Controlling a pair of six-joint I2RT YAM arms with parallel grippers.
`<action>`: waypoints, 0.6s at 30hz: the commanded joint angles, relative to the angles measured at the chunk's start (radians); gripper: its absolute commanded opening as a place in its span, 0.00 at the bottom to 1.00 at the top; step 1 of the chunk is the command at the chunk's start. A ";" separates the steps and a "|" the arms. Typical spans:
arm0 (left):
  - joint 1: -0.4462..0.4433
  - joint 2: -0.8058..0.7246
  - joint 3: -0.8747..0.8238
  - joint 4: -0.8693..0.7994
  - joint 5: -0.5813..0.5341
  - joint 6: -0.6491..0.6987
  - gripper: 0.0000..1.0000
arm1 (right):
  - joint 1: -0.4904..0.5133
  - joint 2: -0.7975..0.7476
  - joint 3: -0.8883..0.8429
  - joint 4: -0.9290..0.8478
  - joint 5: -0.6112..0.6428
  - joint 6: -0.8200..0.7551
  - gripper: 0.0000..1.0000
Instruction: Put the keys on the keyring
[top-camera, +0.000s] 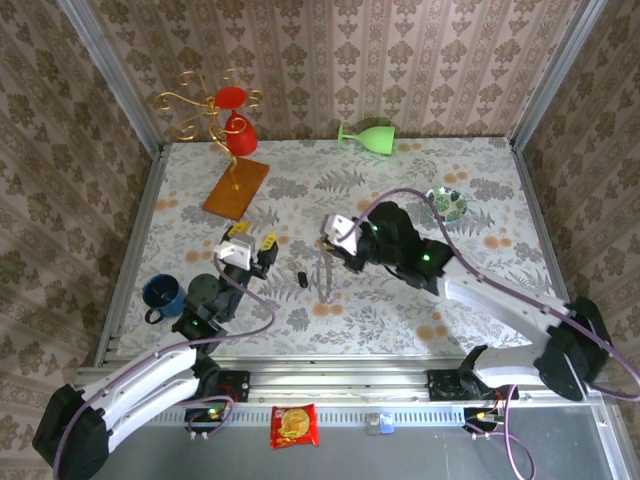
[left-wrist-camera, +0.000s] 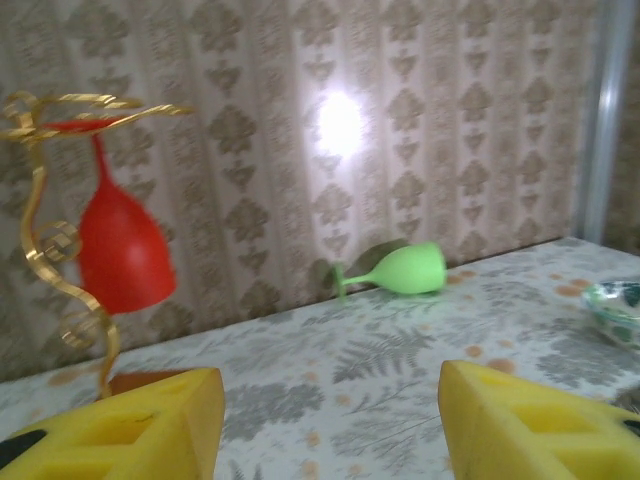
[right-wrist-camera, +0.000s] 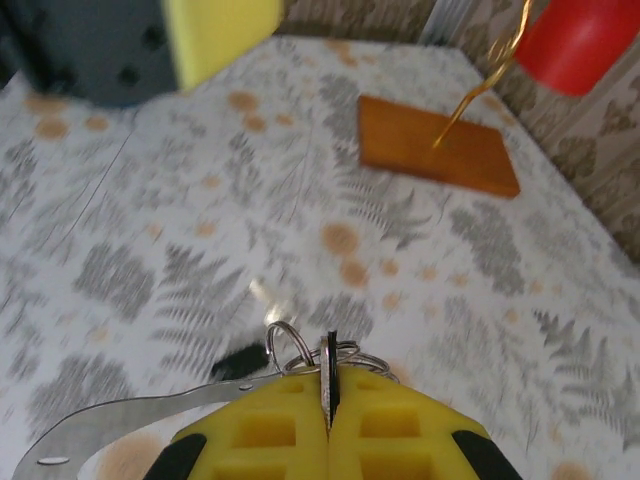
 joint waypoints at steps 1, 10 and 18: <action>0.026 -0.022 0.032 -0.127 -0.098 -0.076 0.59 | 0.008 0.125 0.122 0.204 0.061 0.042 0.00; 0.086 -0.021 0.057 -0.200 -0.062 -0.146 0.59 | -0.017 0.350 0.246 0.204 0.170 0.046 0.00; 0.099 0.019 0.036 -0.173 -0.058 -0.177 0.59 | -0.135 0.313 0.124 -0.164 0.249 -0.006 0.00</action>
